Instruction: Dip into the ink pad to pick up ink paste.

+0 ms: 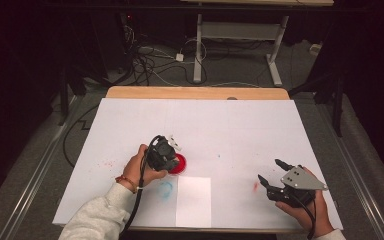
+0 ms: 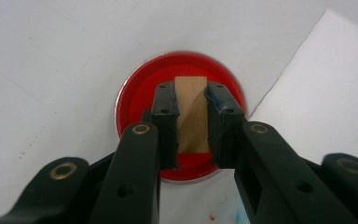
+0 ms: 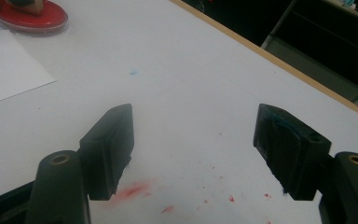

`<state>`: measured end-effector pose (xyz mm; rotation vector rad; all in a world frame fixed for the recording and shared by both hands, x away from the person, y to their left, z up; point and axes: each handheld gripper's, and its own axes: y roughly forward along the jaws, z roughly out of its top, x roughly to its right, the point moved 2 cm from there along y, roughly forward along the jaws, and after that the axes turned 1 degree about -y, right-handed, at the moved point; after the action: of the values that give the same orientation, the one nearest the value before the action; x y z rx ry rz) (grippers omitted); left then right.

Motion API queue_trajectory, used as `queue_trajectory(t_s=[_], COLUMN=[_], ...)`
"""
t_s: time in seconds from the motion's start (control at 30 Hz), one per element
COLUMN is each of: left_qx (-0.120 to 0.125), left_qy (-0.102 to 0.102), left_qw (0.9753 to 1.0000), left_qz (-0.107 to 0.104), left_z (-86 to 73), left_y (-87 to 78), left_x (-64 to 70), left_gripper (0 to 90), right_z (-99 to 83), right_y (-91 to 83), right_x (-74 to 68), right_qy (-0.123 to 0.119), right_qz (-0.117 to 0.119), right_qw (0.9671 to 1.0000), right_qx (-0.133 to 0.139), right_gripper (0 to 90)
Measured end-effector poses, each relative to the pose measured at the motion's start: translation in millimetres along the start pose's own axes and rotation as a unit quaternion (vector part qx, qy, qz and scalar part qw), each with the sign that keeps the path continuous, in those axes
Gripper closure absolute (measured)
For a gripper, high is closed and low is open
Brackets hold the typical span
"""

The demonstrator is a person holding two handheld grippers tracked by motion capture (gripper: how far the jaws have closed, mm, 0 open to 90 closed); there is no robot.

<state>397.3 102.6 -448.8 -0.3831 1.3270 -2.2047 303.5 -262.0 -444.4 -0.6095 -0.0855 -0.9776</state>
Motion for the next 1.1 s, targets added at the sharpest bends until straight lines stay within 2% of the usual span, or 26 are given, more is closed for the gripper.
queue_trajectory(t_s=[0.03, 0.1, 0.27, 0.43, 0.53, 0.77, 1.1], left_qx=[0.004, 0.018, 0.046, 0.061, 0.060, 0.035, 0.018], left_qy=[0.001, 0.000, 0.003, -0.001, -0.003, 0.004, 0.003], left_qw=[1.0000, 0.9998, 0.9988, 0.9980, 0.9982, 0.9994, 0.9998], left_qz=[0.007, 0.005, 0.016, 0.017, 0.010, 0.002, -0.002], left_z=[0.7, 1.4, 2.5, 1.2, 0.6, 0.6, -2.3], left_y=[-4.3, -14.0, -36.5, -46.0, -43.0, -24.0, -5.8], left_x=[0.0, -0.3, -0.2, -1.9, -3.0, -2.0, -3.5], left_gripper=[74.0, 74.0, 74.0, 74.0, 73.9, 73.9, 73.9], right_z=[0.1, 0.1, 0.1, 0.6, 0.4, 0.2, -0.2], right_y=[0.1, 0.0, -0.7, -0.6, -0.1, 0.1, 0.3], right_x=[0.1, -0.1, -0.2, -1.2, -1.6, -1.8, -2.3], right_qy=[0.000, -0.001, -0.001, -0.002, -0.004, -0.006, -0.011], right_qz=[0.001, 0.001, 0.001, 0.002, 0.003, 0.004, 0.005], right_qw=[1.0000, 1.0000, 1.0000, 1.0000, 1.0000, 1.0000, 0.9999], right_qx=[0.000, 0.001, 0.001, 0.000, -0.002, -0.002, -0.004], right_gripper=[29.1, 29.1, 29.2, 29.4, 29.5, 29.5, 29.6])
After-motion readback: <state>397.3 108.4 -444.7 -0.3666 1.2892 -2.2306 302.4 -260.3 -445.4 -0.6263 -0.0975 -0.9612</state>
